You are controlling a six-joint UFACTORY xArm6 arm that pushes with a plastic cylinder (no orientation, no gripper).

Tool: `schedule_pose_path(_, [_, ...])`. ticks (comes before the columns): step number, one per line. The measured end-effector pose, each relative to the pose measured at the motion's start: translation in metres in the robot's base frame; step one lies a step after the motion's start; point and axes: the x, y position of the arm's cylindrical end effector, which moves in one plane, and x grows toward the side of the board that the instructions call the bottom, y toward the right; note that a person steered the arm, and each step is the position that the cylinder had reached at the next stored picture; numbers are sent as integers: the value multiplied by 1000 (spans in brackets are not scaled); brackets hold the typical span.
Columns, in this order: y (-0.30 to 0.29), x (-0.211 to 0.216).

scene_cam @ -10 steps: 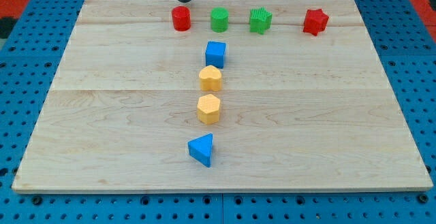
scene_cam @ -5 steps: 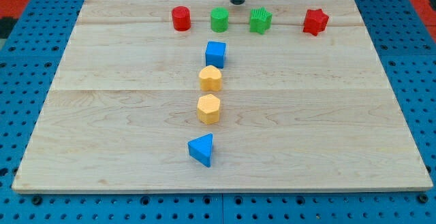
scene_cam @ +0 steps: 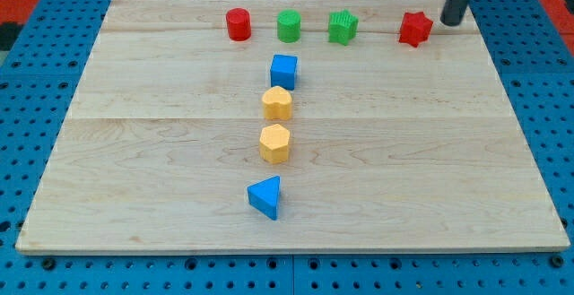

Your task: Push the blue cube towards the top left of the board

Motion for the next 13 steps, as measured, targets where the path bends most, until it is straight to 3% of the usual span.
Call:
schedule_pose_path(1, [5,40])
schedule_pose_path(3, [-78,113])
schedule_pose_path(5, [-244,103])
schedule_pose_path(6, [-285,73])
schedule_pose_path(8, [-289,50])
schedule_pose_path(9, [-337,49])
schedule_pose_path(11, [-381,87])
schedule_pose_path(13, [-438,89])
